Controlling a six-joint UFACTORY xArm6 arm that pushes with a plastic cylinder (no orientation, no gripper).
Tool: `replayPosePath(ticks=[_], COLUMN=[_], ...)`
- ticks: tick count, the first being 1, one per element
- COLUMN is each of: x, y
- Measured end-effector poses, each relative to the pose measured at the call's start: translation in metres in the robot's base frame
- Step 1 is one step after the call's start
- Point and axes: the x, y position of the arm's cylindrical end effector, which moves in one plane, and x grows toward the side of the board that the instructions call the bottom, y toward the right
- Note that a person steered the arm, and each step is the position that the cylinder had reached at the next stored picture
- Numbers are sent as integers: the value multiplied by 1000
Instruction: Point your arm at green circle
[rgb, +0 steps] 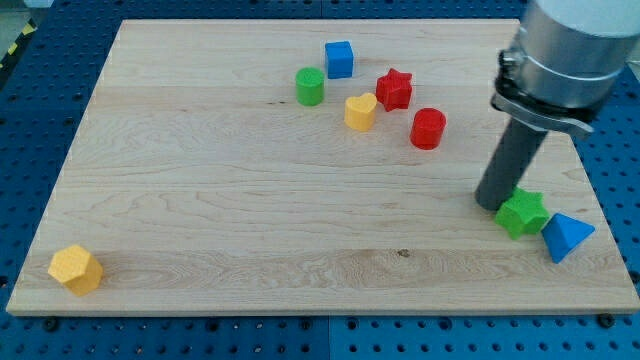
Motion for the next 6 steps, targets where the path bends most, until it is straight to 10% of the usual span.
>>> replayPosePath(ticks=[2,6], x=[-16,-140], y=[-13,-235])
